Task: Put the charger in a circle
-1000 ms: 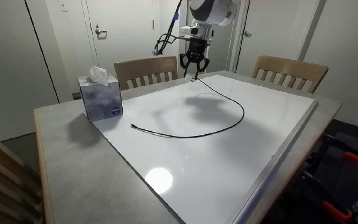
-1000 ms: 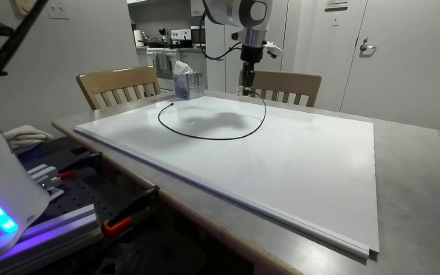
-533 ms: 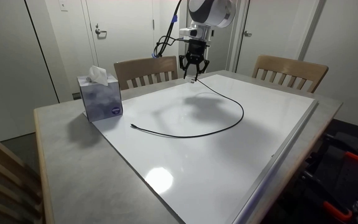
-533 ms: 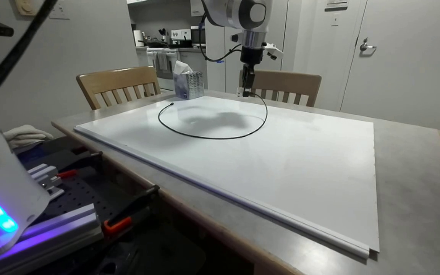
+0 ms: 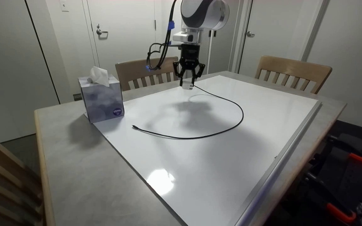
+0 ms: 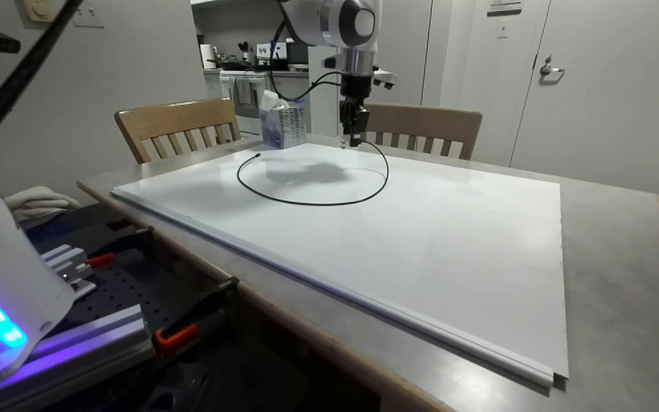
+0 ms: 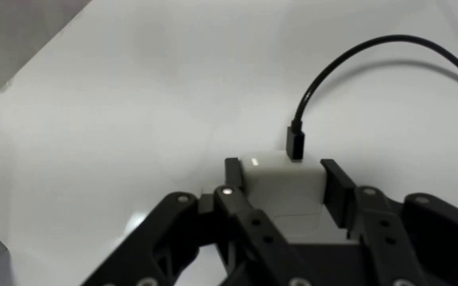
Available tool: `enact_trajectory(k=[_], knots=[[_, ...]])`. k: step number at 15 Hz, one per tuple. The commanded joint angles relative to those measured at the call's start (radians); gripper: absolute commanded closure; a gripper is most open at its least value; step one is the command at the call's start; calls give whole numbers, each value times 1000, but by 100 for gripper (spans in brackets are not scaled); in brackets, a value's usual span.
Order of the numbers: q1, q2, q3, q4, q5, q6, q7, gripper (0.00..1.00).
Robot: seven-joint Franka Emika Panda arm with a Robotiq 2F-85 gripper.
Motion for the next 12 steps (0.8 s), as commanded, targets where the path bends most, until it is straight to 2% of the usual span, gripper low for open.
enact_trajectory(k=[1,2,5,6,8,10,12], knots=[[25,-1,-15,-11,0,14,-32,74],[33,1,-14,-18,-3,19,-32,49],[34,3,-18,-15,-3,18,-27,49],[33,3,-20,-14,-3,18,-27,74],[47,-3,-12,-9,-18,-45,-58,74],[-20,-5,119,-28,-154,-105,-36,74],[-36,1,188,-33,-232,-172,-40,74]])
